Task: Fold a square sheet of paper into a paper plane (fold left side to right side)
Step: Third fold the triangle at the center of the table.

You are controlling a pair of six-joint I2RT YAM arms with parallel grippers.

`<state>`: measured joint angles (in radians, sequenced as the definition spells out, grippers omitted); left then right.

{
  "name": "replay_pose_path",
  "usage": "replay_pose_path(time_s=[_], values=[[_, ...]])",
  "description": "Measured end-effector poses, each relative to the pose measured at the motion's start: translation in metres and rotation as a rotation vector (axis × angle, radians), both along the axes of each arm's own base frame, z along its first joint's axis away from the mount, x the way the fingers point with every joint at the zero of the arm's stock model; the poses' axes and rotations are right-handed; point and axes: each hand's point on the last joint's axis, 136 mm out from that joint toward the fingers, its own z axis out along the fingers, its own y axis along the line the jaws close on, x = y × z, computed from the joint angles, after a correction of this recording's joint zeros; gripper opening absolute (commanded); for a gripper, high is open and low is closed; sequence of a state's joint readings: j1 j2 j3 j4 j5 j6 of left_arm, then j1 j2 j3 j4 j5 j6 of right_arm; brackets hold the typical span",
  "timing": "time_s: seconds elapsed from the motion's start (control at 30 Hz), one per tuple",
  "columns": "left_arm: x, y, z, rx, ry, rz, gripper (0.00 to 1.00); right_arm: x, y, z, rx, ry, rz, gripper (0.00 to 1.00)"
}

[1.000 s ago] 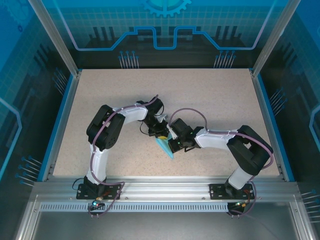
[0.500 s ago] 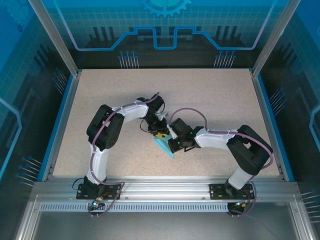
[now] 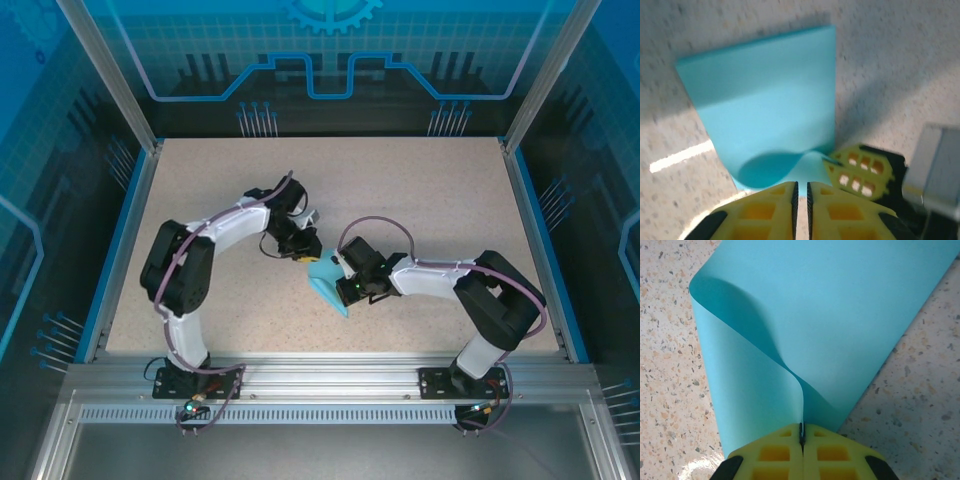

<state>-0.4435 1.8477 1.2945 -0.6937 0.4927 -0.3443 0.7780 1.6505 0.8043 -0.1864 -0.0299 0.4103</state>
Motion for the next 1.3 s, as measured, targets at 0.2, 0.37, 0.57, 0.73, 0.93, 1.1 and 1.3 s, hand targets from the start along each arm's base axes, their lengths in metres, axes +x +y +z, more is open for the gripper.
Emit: replay_pose_path(time_s=[0.2,0.37,0.57,0.73,0.93,1.1,1.3], values=[[-0.029,-0.006,-0.006,-0.077,0.04,-0.015,0.14,0.0,0.0,0.0,0.0,0.001,0.004,0.0],[-0.043,-0.022,-0.011,-0.107,0.05,-0.056,0.13,-0.001,0.0,0.0,-0.001,0.004,0.004,0.0],[-0.05,-0.028,-0.03,-0.109,0.077,-0.072,0.13,-0.001,0.0,0.0,-0.001,0.004,0.005,0.0],[-0.05,-0.028,-0.044,-0.095,0.106,-0.062,0.13,-0.001,0.0,0.0,-0.001,0.004,0.005,0.0],[-0.052,-0.024,-0.056,-0.067,0.123,-0.052,0.12,-0.001,0.0,0.0,-0.002,0.005,0.004,0.0],[-0.053,-0.021,-0.06,-0.049,0.124,-0.048,0.12,-0.001,0.0,0.0,-0.002,0.005,0.005,0.0],[-0.054,-0.019,-0.064,-0.038,0.129,-0.045,0.11,-0.001,0.0,0.0,-0.005,0.009,0.004,0.0]])
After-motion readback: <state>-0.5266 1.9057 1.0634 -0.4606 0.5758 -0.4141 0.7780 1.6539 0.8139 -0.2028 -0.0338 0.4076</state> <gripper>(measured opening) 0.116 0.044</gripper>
